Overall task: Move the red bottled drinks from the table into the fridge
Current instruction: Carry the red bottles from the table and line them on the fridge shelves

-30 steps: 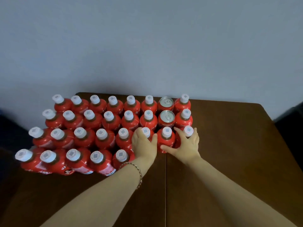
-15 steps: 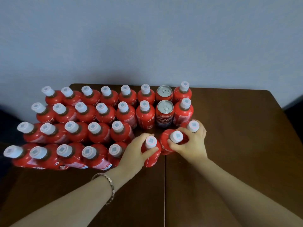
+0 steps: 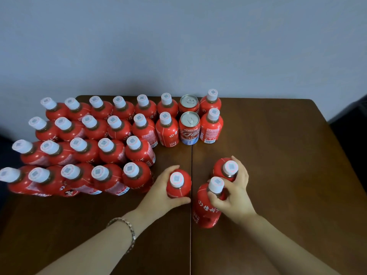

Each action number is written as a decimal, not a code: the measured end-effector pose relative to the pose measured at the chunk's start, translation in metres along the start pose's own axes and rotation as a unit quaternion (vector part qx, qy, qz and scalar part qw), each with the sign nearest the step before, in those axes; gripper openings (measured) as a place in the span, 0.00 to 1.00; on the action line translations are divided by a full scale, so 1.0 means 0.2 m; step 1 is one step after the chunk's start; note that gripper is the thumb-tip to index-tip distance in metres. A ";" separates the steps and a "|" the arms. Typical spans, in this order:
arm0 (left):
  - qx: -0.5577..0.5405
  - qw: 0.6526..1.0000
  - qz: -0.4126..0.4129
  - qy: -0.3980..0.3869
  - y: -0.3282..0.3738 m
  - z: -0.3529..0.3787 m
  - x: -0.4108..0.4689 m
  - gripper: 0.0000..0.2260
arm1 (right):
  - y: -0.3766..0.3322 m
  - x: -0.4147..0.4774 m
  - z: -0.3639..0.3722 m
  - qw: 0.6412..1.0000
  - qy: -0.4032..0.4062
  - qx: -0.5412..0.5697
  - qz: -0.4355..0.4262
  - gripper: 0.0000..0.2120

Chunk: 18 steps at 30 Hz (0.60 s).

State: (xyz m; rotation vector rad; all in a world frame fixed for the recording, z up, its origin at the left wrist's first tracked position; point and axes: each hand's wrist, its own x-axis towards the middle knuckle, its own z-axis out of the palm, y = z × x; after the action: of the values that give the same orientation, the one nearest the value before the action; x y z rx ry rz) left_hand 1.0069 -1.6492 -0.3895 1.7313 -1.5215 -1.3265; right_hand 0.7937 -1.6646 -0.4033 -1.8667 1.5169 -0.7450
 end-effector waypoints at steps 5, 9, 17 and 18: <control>0.008 0.999 -0.013 0.042 -0.02 0.05 0.00 0.37 | -0.02 0.04 -0.05 0.999 -0.041 -0.014 -0.016 0.20; 0.019 0.998 -0.018 0.056 -0.01 0.06 0.00 0.37 | -0.02 0.08 -0.04 0.996 -0.016 -0.055 -0.075 0.16; 0.039 0.991 -0.061 0.108 0.08 0.13 -0.03 0.36 | 0.02 0.00 -0.01 0.998 0.054 0.012 -0.035 0.15; 0.046 0.990 -0.066 0.113 0.12 0.13 -0.04 0.36 | 0.01 -0.03 -0.02 0.997 0.069 0.009 -0.029 0.14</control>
State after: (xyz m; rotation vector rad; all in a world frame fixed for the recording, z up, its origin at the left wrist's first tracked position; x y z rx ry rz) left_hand 0.9733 -1.6412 -0.3779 1.9951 -1.3801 -1.0911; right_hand 0.7871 -1.6591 -0.4024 -1.8869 1.5397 -0.9291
